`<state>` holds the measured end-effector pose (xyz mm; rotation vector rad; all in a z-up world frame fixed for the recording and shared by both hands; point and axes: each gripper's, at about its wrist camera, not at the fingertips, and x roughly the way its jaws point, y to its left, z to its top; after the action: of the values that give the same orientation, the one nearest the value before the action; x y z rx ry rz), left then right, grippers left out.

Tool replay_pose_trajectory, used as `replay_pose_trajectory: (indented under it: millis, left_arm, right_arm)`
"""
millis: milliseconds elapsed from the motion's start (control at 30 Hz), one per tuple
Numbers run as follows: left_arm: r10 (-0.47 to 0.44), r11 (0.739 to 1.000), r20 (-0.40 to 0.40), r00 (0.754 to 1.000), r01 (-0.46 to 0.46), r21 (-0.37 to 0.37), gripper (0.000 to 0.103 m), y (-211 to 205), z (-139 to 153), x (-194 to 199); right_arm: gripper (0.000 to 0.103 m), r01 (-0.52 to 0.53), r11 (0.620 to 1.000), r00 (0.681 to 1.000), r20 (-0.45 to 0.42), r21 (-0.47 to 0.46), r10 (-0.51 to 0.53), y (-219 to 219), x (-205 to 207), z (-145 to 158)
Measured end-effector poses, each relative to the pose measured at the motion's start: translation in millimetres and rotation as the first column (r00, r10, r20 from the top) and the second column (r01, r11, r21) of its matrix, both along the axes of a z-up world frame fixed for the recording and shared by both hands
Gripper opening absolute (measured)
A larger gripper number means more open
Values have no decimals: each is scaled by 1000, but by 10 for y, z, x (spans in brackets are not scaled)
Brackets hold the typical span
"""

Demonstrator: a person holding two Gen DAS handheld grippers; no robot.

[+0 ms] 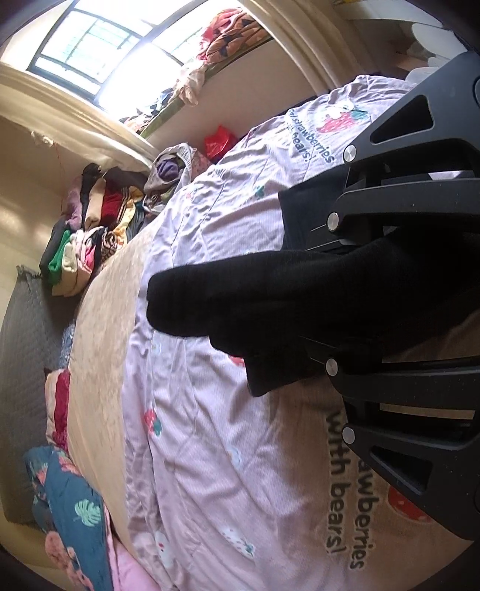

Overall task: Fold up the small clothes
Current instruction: 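Lift the shirt edge with both grippers and fold it over the shirt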

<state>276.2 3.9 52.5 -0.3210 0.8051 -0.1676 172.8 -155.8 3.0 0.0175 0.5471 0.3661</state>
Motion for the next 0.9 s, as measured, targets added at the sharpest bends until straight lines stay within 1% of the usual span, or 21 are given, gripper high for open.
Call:
replay_pose_trajectory:
  millis: [167, 400, 700, 900]
  left_arm:
    - [-25, 1000, -10, 1000, 25, 11, 21, -218, -31, 82]
    - [-59, 998, -48, 997, 60, 30, 21, -556, -188, 205]
    - [-92, 993, -109, 990, 99, 58, 21, -962, -427, 380]
    - [-97, 991, -132, 987, 109, 84, 25, -1164, -536, 460]
  right_arm:
    - [6, 30, 999, 999, -36, 38, -28, -175, 38, -51]
    - [6, 79, 990, 990, -128, 120, -64, -490, 145, -219]
    - [7, 161, 952, 958, -272, 259, -88, -874, 241, -462]
    - [7, 191, 931, 945, -316, 310, -88, -1009, 254, -541]
